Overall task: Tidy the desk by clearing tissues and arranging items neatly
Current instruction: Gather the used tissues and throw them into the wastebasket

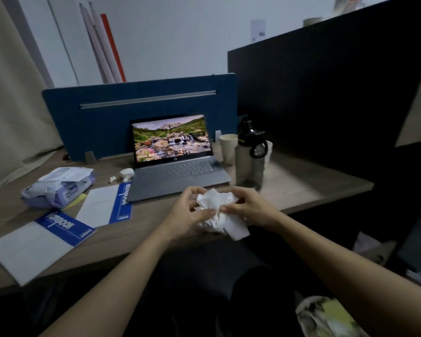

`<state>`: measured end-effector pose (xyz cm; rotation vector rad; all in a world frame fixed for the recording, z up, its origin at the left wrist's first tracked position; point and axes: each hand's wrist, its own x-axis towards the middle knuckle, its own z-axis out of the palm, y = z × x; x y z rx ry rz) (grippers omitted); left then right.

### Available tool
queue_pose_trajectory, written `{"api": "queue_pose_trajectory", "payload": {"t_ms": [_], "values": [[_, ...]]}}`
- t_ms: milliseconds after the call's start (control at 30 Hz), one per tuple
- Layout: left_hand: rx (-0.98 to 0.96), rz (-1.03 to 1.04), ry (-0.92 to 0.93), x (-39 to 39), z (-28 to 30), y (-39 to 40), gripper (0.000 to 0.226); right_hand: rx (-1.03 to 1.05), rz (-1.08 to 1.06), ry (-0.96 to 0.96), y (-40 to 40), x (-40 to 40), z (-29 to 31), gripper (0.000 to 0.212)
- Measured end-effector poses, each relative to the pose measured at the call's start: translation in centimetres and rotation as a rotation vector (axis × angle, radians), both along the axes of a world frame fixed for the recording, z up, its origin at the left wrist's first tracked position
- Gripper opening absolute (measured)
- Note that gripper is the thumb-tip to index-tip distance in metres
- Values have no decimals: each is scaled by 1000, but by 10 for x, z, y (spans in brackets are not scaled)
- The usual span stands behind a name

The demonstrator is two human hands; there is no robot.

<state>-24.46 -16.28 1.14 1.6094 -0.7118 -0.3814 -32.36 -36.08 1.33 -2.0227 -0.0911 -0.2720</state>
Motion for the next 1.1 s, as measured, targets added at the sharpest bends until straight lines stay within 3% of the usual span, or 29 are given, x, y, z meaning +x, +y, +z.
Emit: {"api": "queue_pose_trajectory", "payload": {"t_ms": [167,500,767,1100], "values": [[11,-153,14,-49,-27,-64,44,102,-51,79,-56,-70,-25,24],[138,-278,124,-112,-131,-175,40,36,-324,251,-140,-165,-107,21],[450,-338,107,-122,-246,-218,18,-169,-404,495,-169,-187,-223,21],[695,-413,147,-120,-346,-247,17,-156,-487,741,-179,-185,-330,31]]}}
